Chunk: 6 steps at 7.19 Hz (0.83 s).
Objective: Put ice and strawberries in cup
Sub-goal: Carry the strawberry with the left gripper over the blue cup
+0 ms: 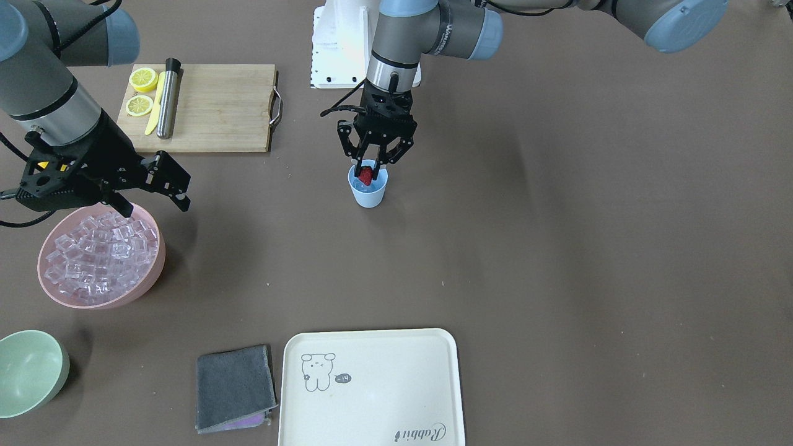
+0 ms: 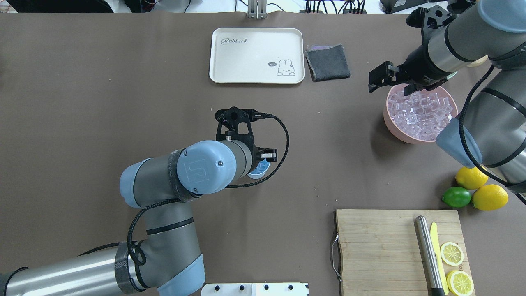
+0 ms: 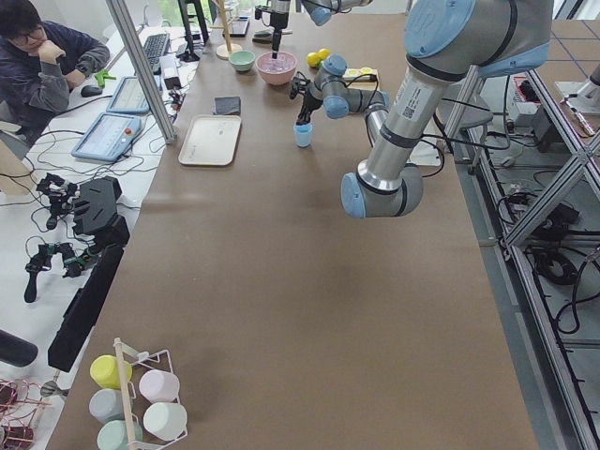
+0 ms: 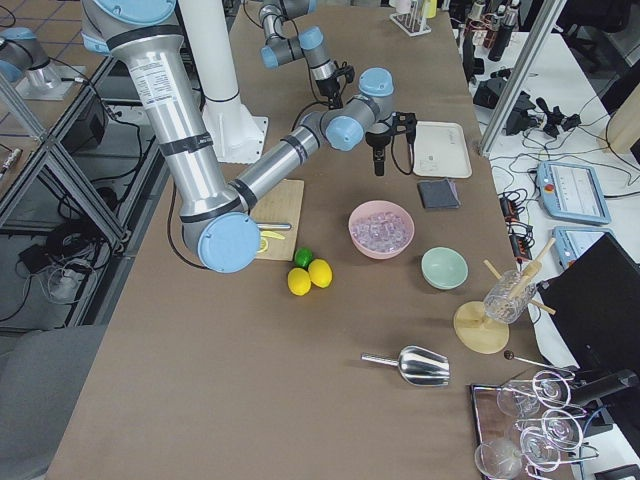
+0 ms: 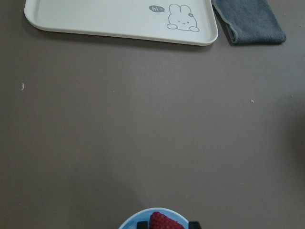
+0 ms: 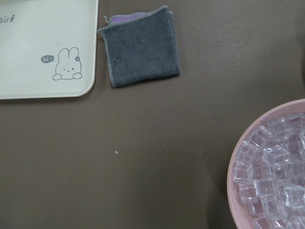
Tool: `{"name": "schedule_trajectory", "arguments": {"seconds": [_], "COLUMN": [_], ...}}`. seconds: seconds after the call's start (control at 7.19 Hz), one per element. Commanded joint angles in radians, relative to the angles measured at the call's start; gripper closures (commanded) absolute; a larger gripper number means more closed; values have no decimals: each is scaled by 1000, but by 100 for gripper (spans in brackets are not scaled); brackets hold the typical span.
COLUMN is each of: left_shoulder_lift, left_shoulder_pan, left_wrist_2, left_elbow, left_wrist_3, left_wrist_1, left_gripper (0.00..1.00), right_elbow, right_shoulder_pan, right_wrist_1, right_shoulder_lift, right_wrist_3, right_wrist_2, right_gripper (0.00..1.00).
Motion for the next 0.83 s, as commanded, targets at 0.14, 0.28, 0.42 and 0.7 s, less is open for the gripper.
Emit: {"name": "schedule_trajectory", "arguments": {"seconds": [0.14,0.28,0.42,0.7], "left_shoulder_lift": [10,42,50,50], "left_shoulder_pan": [1,1,1,-134], "left_wrist_2": [2,14,14,-44], "left_elbow": [-11,-35,-52,-130], "left_wrist_3": [1,3,5,85], "left_wrist_1": [6,4,4,95], "left_gripper": [3,2,2,2], "right_elbow": [2,2,2,0], "right_shoulder_pan": [2,2,2,3], "right_wrist_1": [1,0,0,-2], "right_shoulder_lift": [2,3,3,18], "right_wrist_3": [-2,-1,-1,-1], "right_wrist_2": [2,0,0,2], "right_gripper": [1,1,1,1]}}
